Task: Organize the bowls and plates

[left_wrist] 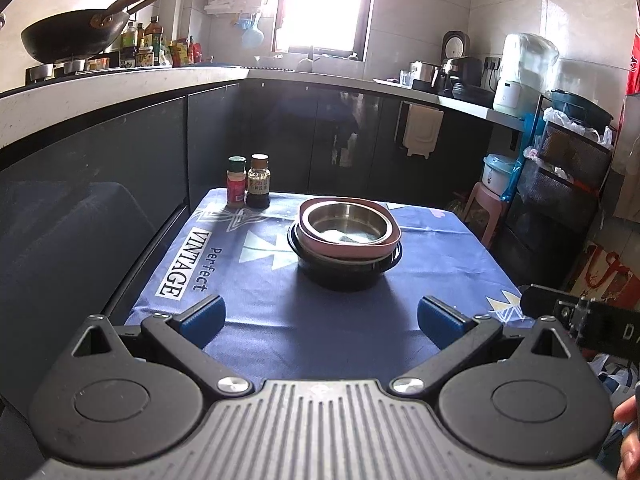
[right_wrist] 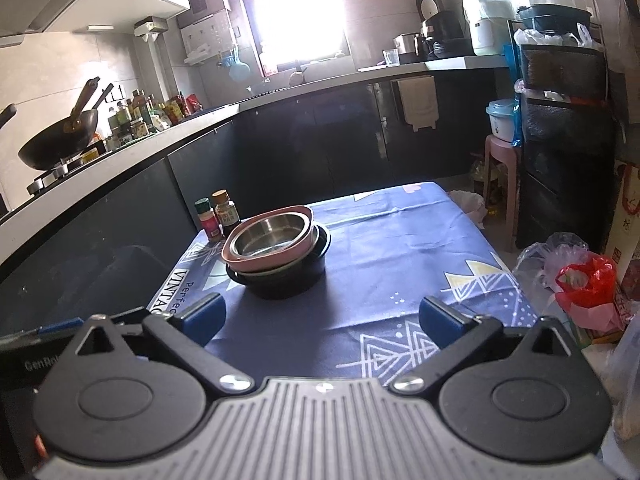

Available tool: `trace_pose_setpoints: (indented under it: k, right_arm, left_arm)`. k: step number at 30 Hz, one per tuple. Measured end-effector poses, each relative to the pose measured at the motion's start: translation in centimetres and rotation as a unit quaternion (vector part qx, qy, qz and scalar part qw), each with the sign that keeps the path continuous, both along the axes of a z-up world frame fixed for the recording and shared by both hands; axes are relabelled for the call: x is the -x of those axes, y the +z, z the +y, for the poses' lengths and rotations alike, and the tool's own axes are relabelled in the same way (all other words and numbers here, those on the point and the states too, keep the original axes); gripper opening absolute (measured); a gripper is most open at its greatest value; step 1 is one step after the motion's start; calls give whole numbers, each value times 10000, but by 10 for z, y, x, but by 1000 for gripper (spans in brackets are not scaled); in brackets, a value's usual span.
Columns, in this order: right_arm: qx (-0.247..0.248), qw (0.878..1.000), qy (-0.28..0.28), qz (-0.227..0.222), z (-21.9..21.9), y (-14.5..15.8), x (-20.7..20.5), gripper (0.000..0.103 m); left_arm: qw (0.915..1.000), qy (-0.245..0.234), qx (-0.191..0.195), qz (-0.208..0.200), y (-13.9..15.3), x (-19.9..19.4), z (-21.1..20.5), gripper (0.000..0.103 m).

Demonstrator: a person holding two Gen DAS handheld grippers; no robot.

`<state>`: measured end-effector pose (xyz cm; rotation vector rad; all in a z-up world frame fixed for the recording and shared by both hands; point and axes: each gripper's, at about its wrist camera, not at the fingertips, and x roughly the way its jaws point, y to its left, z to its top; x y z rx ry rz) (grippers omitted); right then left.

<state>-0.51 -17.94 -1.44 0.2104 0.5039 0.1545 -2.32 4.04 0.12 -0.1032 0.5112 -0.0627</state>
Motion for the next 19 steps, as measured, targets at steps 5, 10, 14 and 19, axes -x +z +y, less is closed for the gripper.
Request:
trace_pose_setpoints:
  k: [5, 10, 14, 19]
  right_arm:
    - [69, 9999, -13, -83, 4, 2, 2, 100]
    - [90, 9999, 21, -101, 7, 4, -1, 100]
    - [66, 10000, 19, -70, 7, 3, -5, 100]
    - [72, 10000, 27, -34, 9, 2, -7, 100]
  left_arm:
    - [10000, 65, -12, -29, 0, 2, 4, 103]
    - [9999, 111, 12, -70, 1, 1, 8, 103]
    - [9999, 102, 10, -55, 1, -1, 8, 103]
    - [10000, 92, 6, -37, 0, -3, 9, 103]
